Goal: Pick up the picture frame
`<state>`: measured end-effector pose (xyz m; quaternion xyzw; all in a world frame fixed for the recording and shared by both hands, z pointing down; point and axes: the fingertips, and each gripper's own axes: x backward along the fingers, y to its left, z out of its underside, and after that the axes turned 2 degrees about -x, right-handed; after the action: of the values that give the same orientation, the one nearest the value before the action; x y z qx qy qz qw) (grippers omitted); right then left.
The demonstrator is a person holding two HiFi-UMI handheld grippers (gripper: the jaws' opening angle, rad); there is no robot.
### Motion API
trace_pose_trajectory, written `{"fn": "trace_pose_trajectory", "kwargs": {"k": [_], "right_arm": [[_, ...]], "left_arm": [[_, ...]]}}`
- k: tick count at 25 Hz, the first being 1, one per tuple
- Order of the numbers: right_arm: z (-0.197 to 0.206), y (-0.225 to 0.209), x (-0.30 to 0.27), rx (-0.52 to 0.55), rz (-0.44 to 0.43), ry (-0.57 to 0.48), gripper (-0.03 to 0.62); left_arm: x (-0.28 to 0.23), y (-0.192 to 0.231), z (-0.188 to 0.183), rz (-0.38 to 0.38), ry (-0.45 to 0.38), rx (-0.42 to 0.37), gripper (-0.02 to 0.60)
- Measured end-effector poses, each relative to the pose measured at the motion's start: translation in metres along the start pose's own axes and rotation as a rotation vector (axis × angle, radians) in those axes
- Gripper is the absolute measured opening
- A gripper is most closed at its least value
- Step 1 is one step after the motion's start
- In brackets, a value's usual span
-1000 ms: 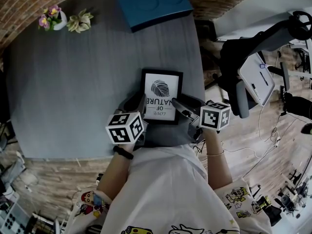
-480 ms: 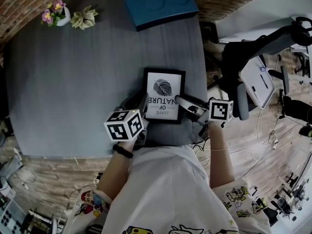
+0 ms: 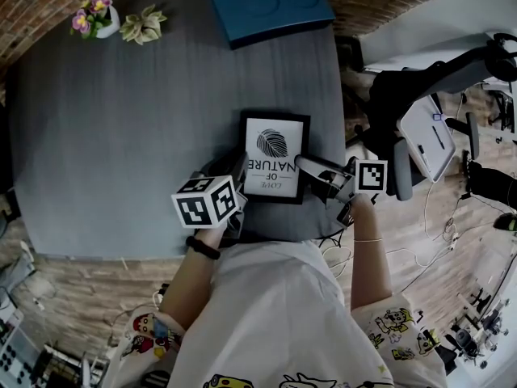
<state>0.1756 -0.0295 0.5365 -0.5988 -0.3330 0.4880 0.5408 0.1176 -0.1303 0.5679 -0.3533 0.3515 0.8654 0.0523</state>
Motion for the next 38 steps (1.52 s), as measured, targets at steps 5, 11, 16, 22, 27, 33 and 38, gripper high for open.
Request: {"fn": "trace_pose_trajectory", "kwargs": {"k": [5, 11, 16, 22, 27, 33, 38], "right_arm": [[0.004, 0.006, -0.013, -0.004, -0.047, 0.047, 0.173], [0.010, 0.010, -0.026, -0.004, -0.063, 0.077, 0.161], [0.014, 0.013, -0.037, -0.006, -0.078, 0.101, 0.149], [0.014, 0.007, -0.038, -0.005, -0.029, 0.089, 0.067], [0.015, 0.001, -0.037, -0.013, 0.006, 0.083, 0.018], [0.015, 0.007, -0.038, -0.002, -0.005, 0.075, 0.014], [0.017, 0.015, -0.040, 0.016, -0.020, 0.077, 0.012]], "left_arm": [[-0.002, 0.000, 0.006, 0.012, 0.015, 0.015, 0.081], [-0.001, 0.000, 0.005, 0.014, 0.017, 0.020, 0.081], [0.000, -0.001, -0.001, 0.010, 0.001, 0.008, 0.081], [0.000, -0.002, 0.000, 0.010, 0.002, 0.002, 0.081], [-0.002, -0.002, 0.007, 0.010, 0.014, 0.022, 0.084], [0.001, -0.002, -0.002, 0.000, -0.031, 0.005, 0.086], [0.005, -0.001, -0.003, -0.011, -0.040, -0.028, 0.095]]}}
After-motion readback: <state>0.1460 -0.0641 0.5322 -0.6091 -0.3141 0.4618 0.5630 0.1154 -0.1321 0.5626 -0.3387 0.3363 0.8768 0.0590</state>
